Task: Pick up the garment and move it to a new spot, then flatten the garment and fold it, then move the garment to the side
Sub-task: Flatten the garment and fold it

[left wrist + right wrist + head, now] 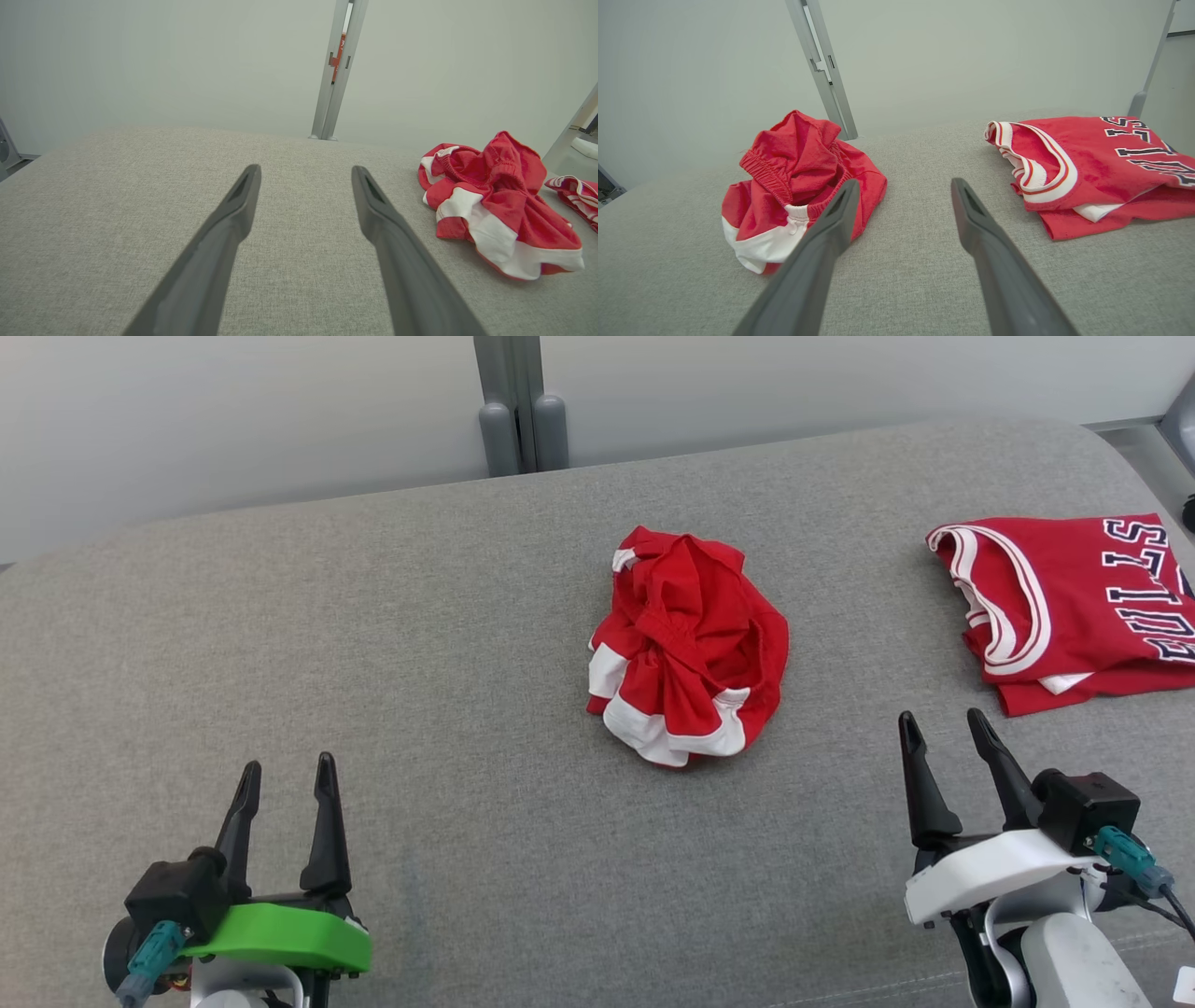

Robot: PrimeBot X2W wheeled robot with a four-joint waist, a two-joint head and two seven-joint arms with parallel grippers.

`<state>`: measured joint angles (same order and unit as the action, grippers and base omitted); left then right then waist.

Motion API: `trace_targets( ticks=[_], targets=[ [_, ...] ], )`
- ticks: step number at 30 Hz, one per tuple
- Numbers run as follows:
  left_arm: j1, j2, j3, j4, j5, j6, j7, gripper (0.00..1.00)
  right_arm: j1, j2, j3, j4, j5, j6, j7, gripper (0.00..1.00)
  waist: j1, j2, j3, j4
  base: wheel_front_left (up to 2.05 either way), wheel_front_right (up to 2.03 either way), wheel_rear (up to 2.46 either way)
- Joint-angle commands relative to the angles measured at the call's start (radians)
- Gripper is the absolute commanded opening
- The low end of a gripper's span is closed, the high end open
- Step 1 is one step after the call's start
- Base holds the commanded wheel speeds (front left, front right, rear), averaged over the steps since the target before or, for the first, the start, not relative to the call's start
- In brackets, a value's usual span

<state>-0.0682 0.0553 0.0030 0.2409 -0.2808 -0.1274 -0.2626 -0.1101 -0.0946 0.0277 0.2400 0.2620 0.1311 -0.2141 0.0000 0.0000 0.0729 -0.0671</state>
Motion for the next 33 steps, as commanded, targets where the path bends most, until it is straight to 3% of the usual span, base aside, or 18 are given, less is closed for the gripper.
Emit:
trace_targets(
  ticks=[1, 8, 15, 19, 25, 33],
  targets=[
    [-0.001, 0.000, 0.004, 0.000, 0.011, -0.003, -0.002, 1.00, 0.002, 0.002, -0.001, -0.005, 0.000, -0.001, 0.001, 1.00, 0.0000, 0.0000, 0.003, 0.003, 0.00, 0.00, 0.00],
    [-0.017, -0.003, -0.005, -0.007, 0.012, -0.004, -0.003, 1.00, -0.059, -0.031, 0.070, -0.014, -0.004, -0.001, 0.068, 1.00, 0.0000, 0.0000, 0.024, 0.017, 0.00, 0.00, 0.00],
    [-0.039, -0.004, -0.031, -0.018, -0.005, -0.003, -0.003, 1.00, -0.243, -0.142, 0.267, 0.052, 0.050, -0.001, 0.372, 1.00, 0.0000, 0.0000, 0.064, 0.058, 0.00, 0.00, 0.00],
    [-0.051, -0.004, -0.038, -0.014, -0.016, -0.004, -0.003, 1.00, -0.342, -0.190, 0.350, 0.105, 0.076, -0.001, 0.454, 1.00, 0.0000, 0.0000, 0.086, 0.086, 0.00, 0.00, 0.00],
    [-0.062, -0.004, -0.048, -0.014, -0.025, -0.004, -0.002, 1.00, -0.442, -0.225, 0.463, 0.213, 0.124, -0.001, 0.514, 1.00, 0.0000, 0.0000, 0.107, 0.122, 0.00, 0.00, 0.00],
    [-0.065, -0.004, -0.045, -0.020, -0.020, -0.004, -0.003, 1.00, -0.513, -0.245, 0.608, 0.278, 0.156, -0.001, 0.483, 1.00, 0.0000, 0.0000, 0.116, 0.137, 0.00, 0.00, 0.00]
  ],
)
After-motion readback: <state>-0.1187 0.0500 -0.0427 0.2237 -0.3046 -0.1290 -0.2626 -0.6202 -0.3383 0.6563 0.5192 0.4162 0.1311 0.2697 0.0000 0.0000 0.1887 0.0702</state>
